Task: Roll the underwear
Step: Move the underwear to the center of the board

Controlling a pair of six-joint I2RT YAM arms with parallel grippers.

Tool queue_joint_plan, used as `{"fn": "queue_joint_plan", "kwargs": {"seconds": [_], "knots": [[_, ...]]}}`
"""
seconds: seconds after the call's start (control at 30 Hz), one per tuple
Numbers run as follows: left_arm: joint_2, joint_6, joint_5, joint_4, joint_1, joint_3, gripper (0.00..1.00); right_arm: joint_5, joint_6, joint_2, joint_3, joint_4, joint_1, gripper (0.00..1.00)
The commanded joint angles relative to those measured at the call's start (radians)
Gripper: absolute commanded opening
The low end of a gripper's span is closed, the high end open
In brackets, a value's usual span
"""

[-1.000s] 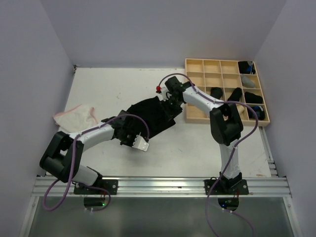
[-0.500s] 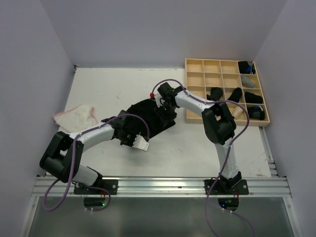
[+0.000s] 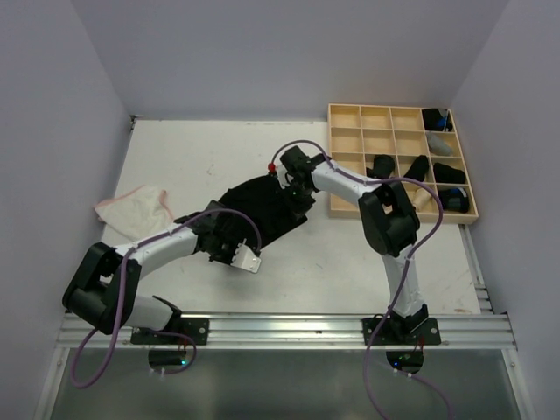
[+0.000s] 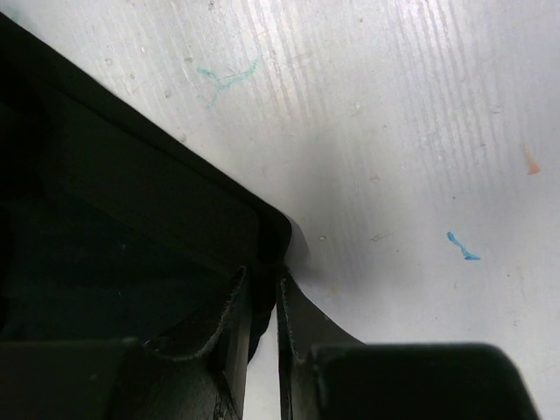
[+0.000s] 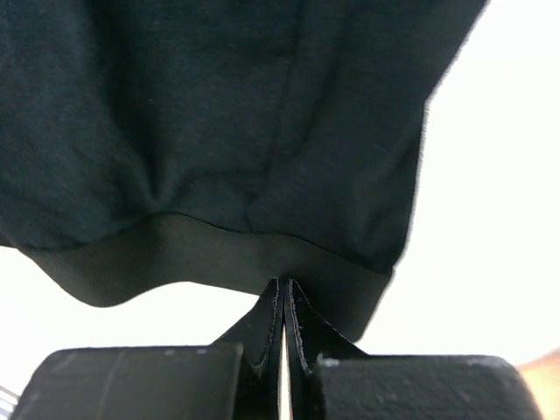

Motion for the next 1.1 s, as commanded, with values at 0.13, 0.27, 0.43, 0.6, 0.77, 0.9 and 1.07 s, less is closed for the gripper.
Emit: {"fn": "queue_joint_plan", "kwargs": {"seconds": [0.13, 0.27, 0.43, 0.6, 0.77, 0.9, 1.07], "knots": [[-0.015, 0.002, -0.021, -0.023, -0.004, -0.035, 0.19, 0.036, -0.002, -0.114, 0.005, 0.032, -0.001, 0.11], [-0.014, -0.008, -0.016, -0.025, -0.005, -0.024, 0.19, 0.028, 0.040, -0.079, 0.031, 0.021, 0.025, 0.33], [-0.019, -0.013, -0.016, -0.031, -0.005, -0.027, 0.19, 0.093, 0.055, -0.031, 0.049, 0.043, 0.069, 0.44], [-0.029, -0.018, -0.016, -0.031, -0.005, -0.038, 0.19, 0.123, 0.049, 0.045, 0.054, 0.052, 0.068, 0.42], [-0.035, -0.024, -0.018, -0.031, -0.004, -0.047, 0.19, 0.134, 0.041, 0.065, 0.032, 0.070, 0.068, 0.19], [-0.043, -0.011, -0.028, -0.036, -0.005, -0.062, 0.19, 0.156, 0.029, 0.018, 0.008, 0.072, 0.066, 0.00], [-0.052, 0.008, -0.041, -0.045, -0.005, -0.082, 0.18, 0.165, 0.015, -0.095, -0.018, 0.070, 0.040, 0.00]]}}
